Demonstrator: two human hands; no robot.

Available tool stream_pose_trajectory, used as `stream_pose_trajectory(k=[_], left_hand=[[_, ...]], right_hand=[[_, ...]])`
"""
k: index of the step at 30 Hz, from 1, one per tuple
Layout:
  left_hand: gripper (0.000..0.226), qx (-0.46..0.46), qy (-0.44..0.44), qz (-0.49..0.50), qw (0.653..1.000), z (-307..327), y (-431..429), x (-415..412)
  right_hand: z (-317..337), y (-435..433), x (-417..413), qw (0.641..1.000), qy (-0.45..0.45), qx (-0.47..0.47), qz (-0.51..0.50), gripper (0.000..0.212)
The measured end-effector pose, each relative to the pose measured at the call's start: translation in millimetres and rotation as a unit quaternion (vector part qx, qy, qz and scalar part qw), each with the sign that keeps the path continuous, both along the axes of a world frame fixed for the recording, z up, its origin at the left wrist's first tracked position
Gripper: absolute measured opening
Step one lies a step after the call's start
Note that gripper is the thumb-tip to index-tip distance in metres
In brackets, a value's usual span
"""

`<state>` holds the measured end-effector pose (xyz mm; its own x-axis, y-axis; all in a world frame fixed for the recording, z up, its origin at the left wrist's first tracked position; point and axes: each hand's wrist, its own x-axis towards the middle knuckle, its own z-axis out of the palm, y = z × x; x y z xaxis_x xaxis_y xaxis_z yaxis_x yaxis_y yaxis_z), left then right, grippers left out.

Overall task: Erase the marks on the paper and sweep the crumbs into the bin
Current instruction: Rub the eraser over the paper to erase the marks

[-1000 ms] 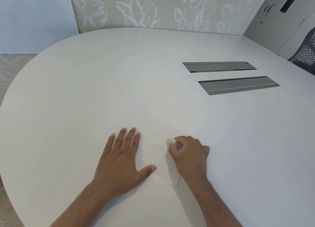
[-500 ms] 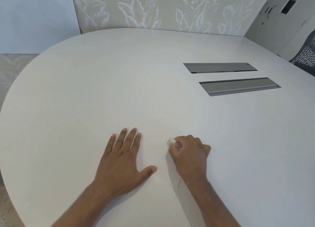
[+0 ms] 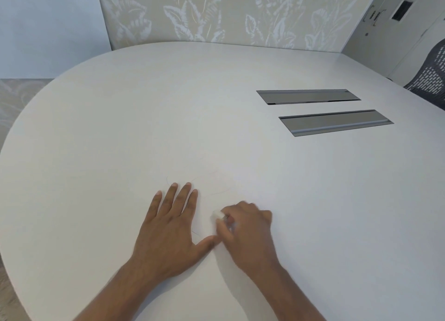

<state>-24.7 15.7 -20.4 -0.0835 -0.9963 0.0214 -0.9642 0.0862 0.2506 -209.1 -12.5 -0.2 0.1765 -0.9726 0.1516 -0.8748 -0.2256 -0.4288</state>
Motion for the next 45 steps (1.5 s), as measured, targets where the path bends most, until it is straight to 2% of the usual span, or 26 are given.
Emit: stream_pose_trajectory(k=[2, 5, 7, 9, 12, 15, 18, 22, 27, 30, 34, 39, 43, 45], left_hand=[[0.114, -0.001, 0.01, 0.004, 1.0, -0.7, 0.3, 0.2], [0.113, 0.009, 0.001, 0.001, 1.0, -0.1, 0.7, 0.6], [0.113, 0.01, -0.009, -0.001, 1.0, 1.7, 0.3, 0.4], [0.113, 0.008, -0.01, -0.001, 1.0, 3.5, 0.3, -0.2], [0.113, 0.006, -0.004, 0.0, 1.0, 1.5, 0.4, -0.2], [0.114, 0.008, -0.001, 0.0, 1.0, 0.8, 0.2, 0.9], [0.113, 0.015, -0.014, 0.0, 1.0, 3.5, 0.9, 0.6], [0.113, 0.013, -0.012, 0.001, 1.0, 5.4, 1.0, -0.4], [0.113, 0.007, 0.001, 0.001, 1.0, 0.9, 0.1, 0.2], [0.113, 0.008, -0.005, 0.0, 1.0, 2.9, 0.3, 0.1], [0.113, 0.013, -0.015, 0.001, 1.0, 5.4, 1.2, -0.2], [0.113, 0.004, 0.008, 0.004, 1.0, 2.6, 0.9, 0.5], [0.114, 0.018, 0.012, 0.012, 1.0, 8.1, 2.9, -2.2], [0.115, 0.021, 0.018, 0.017, 0.999, 12.5, 9.9, -8.2]], right_hand=[[1.3, 6.0, -0.9, 0.997, -0.049, 0.046, 0.026, 0.023], [3.2, -3.1, -17.5, 0.99, -0.129, 0.036, -0.055, 0.022], [5.8, -10.5, -27.4, 0.983, -0.149, 0.019, -0.107, 0.023], [7.4, -13.9, -29.3, 0.981, -0.143, 0.017, -0.127, 0.019], [6.4, -12.9, -21.3, 0.99, -0.102, 0.02, -0.099, 0.01], [-0.4, -11.3, -8.8, 0.998, -0.023, 0.005, -0.054, 0.021], [-2.6, -20.9, -14.5, 0.995, 0.042, -0.031, -0.089, 0.029], [-0.3, -33.5, -35.0, 0.986, 0.024, -0.02, -0.164, 0.02], [-7.5, -19.9, -15.3, 0.997, 0.036, -0.041, -0.053, 0.019], [-6.5, -32.1, -30.1, 0.991, 0.076, -0.049, -0.099, 0.021], [-1.5, -45.3, -45.8, 0.988, 0.041, -0.03, -0.145, 0.017], [-7.1, -24.1, -23.4, 0.999, 0.043, -0.025, -0.008, 0.021], [-1.8, -36.0, -34.7, 0.998, 0.021, -0.004, -0.067, 0.017], [2.4, -34.2, -36.4, 0.997, -0.045, -0.004, -0.064, 0.014]])
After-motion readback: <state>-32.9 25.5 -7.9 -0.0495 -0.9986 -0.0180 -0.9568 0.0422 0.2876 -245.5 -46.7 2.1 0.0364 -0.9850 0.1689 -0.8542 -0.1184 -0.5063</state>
